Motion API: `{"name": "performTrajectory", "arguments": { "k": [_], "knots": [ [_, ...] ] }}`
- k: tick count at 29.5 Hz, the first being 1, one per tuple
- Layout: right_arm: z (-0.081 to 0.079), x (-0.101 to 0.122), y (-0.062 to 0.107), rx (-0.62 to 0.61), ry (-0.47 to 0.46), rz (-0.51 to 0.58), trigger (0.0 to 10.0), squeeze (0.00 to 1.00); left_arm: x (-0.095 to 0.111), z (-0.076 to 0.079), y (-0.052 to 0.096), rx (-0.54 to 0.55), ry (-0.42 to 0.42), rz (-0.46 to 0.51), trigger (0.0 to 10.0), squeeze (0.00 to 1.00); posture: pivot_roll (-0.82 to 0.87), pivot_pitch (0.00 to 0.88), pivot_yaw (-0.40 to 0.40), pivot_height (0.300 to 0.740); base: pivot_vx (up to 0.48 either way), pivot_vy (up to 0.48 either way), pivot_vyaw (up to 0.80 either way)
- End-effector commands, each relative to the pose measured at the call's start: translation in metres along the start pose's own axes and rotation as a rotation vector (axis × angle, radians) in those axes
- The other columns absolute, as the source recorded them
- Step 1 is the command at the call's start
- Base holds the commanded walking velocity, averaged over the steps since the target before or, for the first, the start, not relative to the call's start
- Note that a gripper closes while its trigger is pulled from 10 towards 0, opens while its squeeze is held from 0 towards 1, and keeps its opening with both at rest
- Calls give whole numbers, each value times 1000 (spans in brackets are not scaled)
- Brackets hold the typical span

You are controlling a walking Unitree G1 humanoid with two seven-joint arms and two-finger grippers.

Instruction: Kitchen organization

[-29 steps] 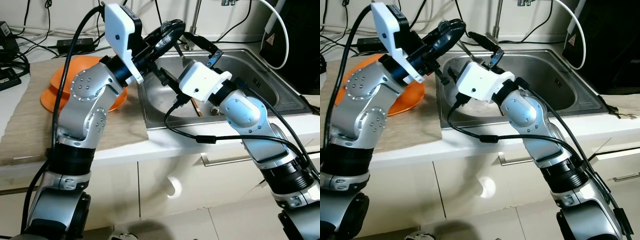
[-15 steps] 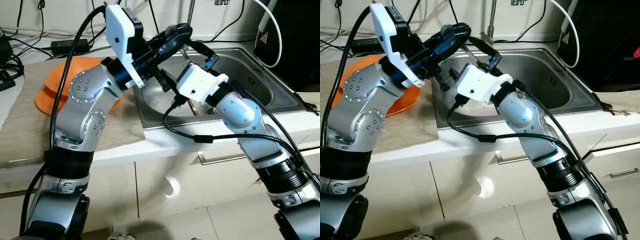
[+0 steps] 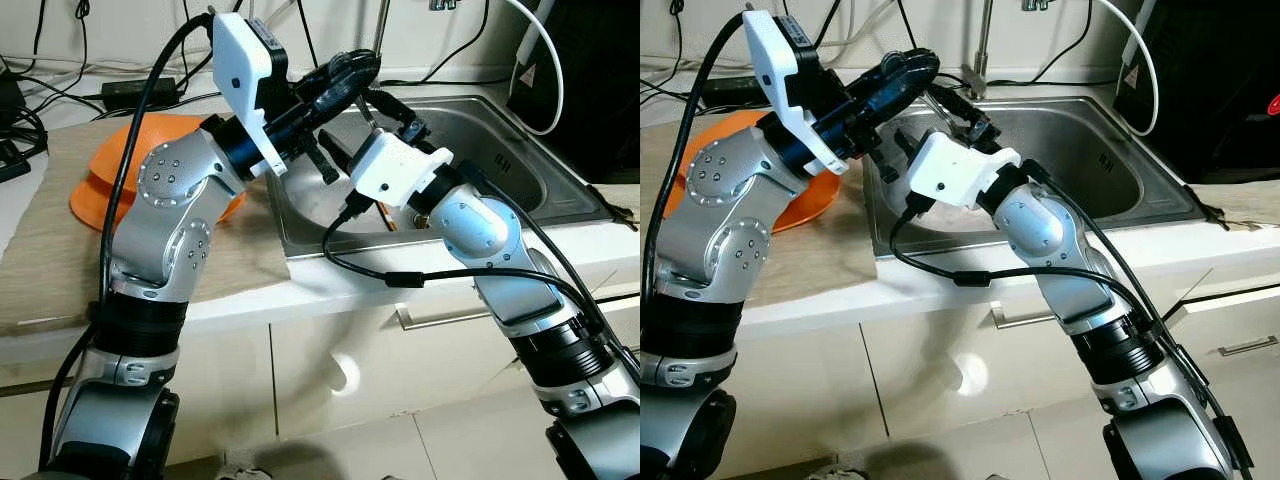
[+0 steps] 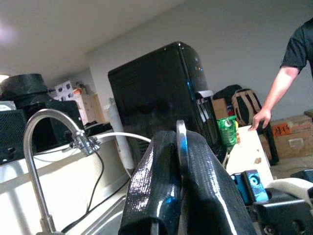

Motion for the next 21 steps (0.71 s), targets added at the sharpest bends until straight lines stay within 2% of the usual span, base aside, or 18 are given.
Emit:
{"name": "performTrajectory", "arguments": {
  "k": [1, 21],
  "knots": [
    [5, -4, 1, -8, -13, -3, 0, 0, 2, 1, -2, -15, -26, -6, 0, 0, 23, 5, -40, 740, 0, 0, 0],
    [-2, -6, 4, 20, -44, -6, 0, 0, -1, 4, 1, -36, -33, -29, 0, 0, 29, 8, -41, 740, 0, 0, 0]
  ]
}}
Point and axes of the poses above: a point about 5 cm out from each wrist's last joint towards the gripper, its own y axis pointing back from the gripper into the wrist, its own x axis along the axis of the wrist's last joint, z = x × y, the point moved 3 cm from there along -y, pointing out of the wrist towards the gripper, and after that the axes turned 15 degrees about y, right-handed, at the moved point
